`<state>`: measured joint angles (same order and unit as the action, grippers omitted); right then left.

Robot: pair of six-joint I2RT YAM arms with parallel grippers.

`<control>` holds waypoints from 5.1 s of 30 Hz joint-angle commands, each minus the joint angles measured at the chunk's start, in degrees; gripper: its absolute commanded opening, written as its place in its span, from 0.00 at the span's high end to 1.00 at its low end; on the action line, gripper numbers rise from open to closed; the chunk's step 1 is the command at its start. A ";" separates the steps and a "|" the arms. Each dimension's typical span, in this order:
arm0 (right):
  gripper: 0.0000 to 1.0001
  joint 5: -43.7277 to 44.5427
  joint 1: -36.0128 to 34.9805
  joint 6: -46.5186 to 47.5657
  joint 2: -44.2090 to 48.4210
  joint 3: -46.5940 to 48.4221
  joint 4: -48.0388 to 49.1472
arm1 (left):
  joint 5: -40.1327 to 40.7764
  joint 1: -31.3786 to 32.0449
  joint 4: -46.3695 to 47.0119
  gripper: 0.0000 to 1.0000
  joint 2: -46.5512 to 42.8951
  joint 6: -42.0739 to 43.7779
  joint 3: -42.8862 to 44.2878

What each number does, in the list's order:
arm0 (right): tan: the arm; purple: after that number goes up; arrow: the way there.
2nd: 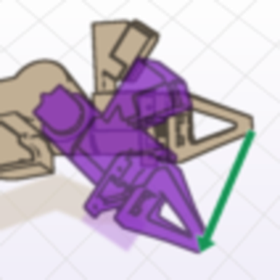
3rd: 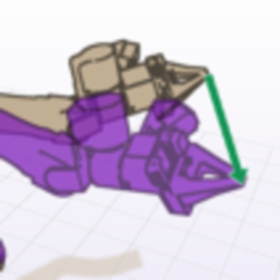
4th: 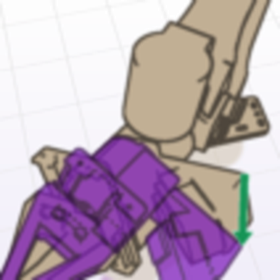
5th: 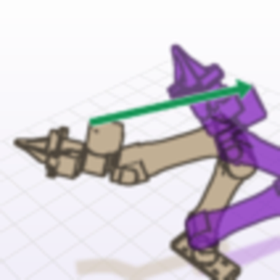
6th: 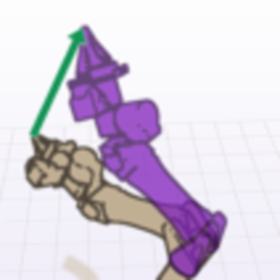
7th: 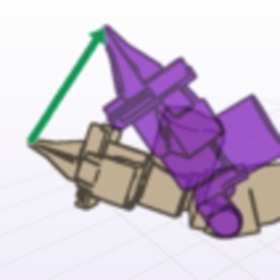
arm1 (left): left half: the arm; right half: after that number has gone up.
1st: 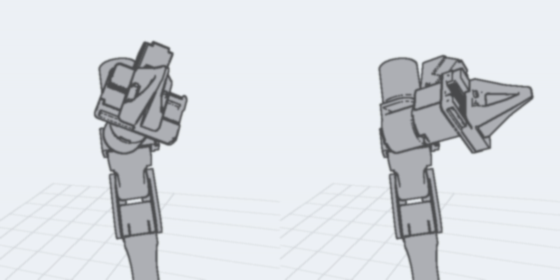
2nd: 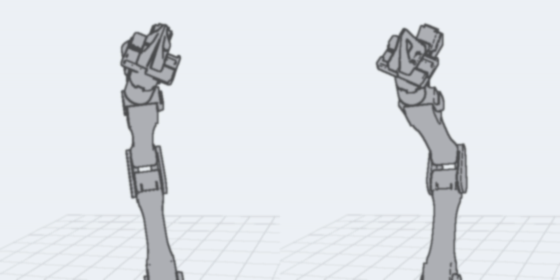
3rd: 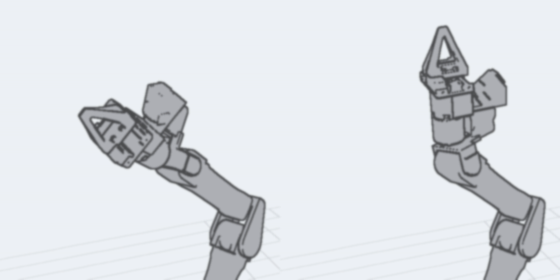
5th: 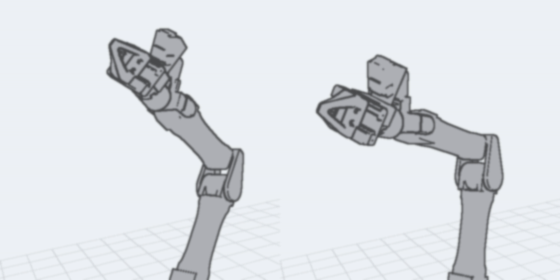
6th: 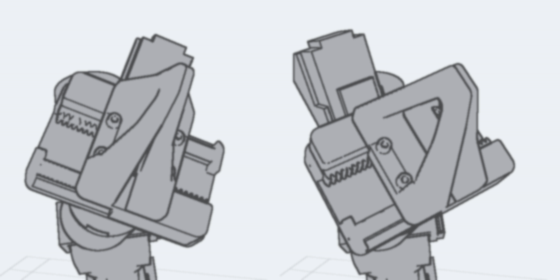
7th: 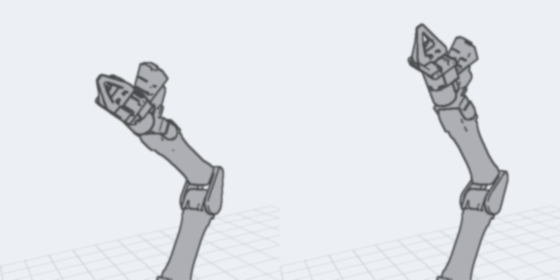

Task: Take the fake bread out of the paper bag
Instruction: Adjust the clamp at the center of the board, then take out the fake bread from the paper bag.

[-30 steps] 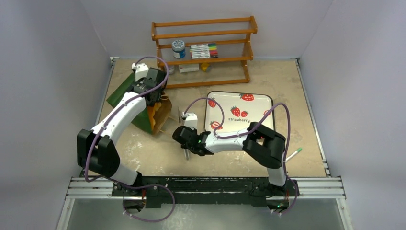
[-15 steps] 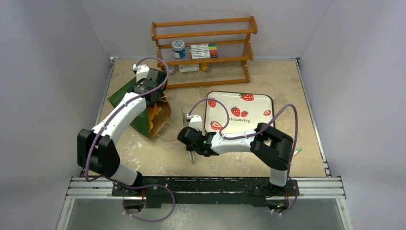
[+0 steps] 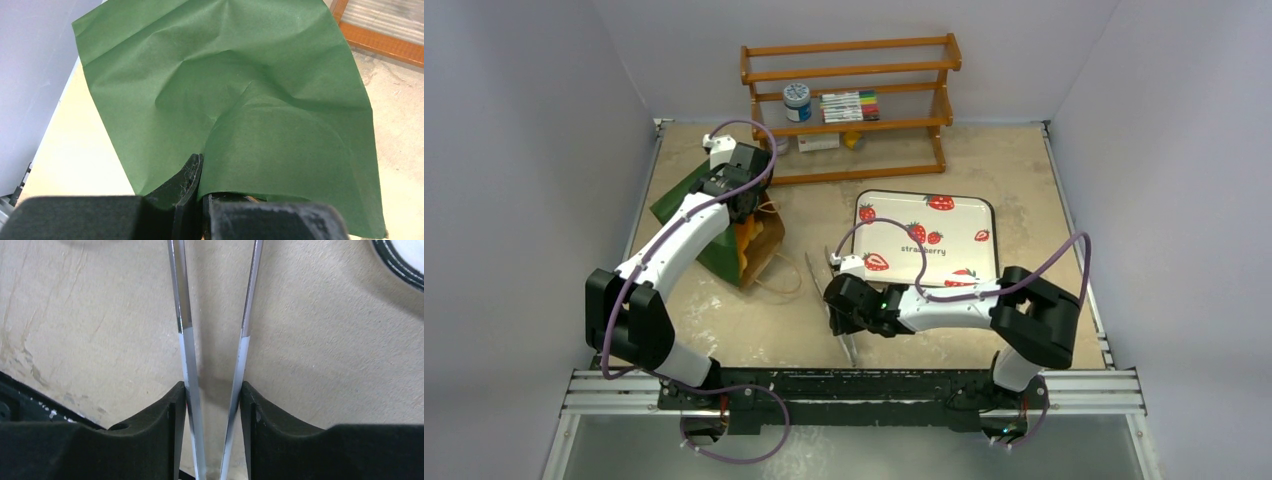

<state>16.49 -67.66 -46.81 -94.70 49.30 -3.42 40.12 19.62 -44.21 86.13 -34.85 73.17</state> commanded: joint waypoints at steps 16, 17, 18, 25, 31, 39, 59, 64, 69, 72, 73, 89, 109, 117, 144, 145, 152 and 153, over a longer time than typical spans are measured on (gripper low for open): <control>0.61 -6.79 -0.07 4.39 19.80 -0.87 -7.61 | -4.82 -0.34 2.45 1.00 -2.68 3.64 -0.25; 0.61 -6.82 -0.09 4.39 20.60 -0.50 -8.41 | -5.02 -0.30 2.46 1.00 -2.71 3.71 -0.34; 0.61 -6.82 -0.03 4.36 21.32 -0.05 -9.19 | -5.19 -0.33 2.53 1.00 -2.81 3.84 -0.45; 0.62 -5.52 -0.02 2.91 27.63 2.16 -15.08 | -5.18 -0.32 2.51 1.00 -3.85 4.18 -1.53; 0.62 -5.39 -0.02 2.31 32.02 3.39 -18.84 | -5.05 -0.32 2.28 1.00 -4.14 4.11 -2.00; 0.62 -5.37 -0.02 2.08 35.31 7.24 -19.00 | -6.50 -0.28 3.19 1.00 -4.86 4.20 -3.84; 0.62 -13.11 3.52 0.58 17.16 12.62 1.17 | -10.30 -0.28 2.03 1.00 -5.53 5.67 -2.65; 0.62 -16.64 5.73 0.53 13.89 12.80 4.81 | -11.21 -0.30 1.93 1.00 -5.71 5.89 -2.79; 0.62 -20.98 8.18 -0.69 11.56 11.27 9.39 | -12.10 -0.28 2.08 1.00 -5.69 6.00 -2.46; 0.61 -22.73 9.00 -1.14 10.21 10.89 10.91 | -12.67 -0.31 2.19 1.00 -5.68 5.94 -2.30; 0.61 -23.41 9.26 -1.34 9.75 10.68 11.53 | -12.65 -0.33 2.26 1.00 -5.63 6.01 -2.19; 0.59 -25.87 10.85 -2.40 6.33 8.70 14.02 | -12.66 -0.30 1.33 1.00 -5.05 6.99 -0.96; 0.58 -33.85 13.98 -4.94 -0.91 6.66 24.02 | -14.69 -0.30 1.41 1.00 -4.81 6.84 -0.75; 0.57 -37.27 14.48 -5.40 -4.86 7.77 28.36 | -15.59 -0.33 1.59 1.00 -5.01 6.53 -1.17; 1.00 -31.44 15.05 -2.79 7.77 7.44 11.81 | -5.27 -0.28 2.03 1.00 -1.60 0.37 2.76; 1.00 -31.62 15.08 -2.83 8.55 7.21 11.45 | -5.04 -0.29 2.16 1.00 -1.32 0.13 3.02; 1.00 -33.33 16.00 -3.12 11.64 4.83 9.20 | -3.39 -0.35 3.36 1.00 0.86 -0.56 4.54; 1.00 -33.75 16.12 -3.16 11.90 4.50 8.99 | -3.43 -0.32 3.60 1.00 1.21 -0.64 4.79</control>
<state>-15.79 -52.29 -49.47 -85.80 54.85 5.04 33.65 19.53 -43.75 86.70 -33.87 74.61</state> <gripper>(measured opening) 0.250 0.010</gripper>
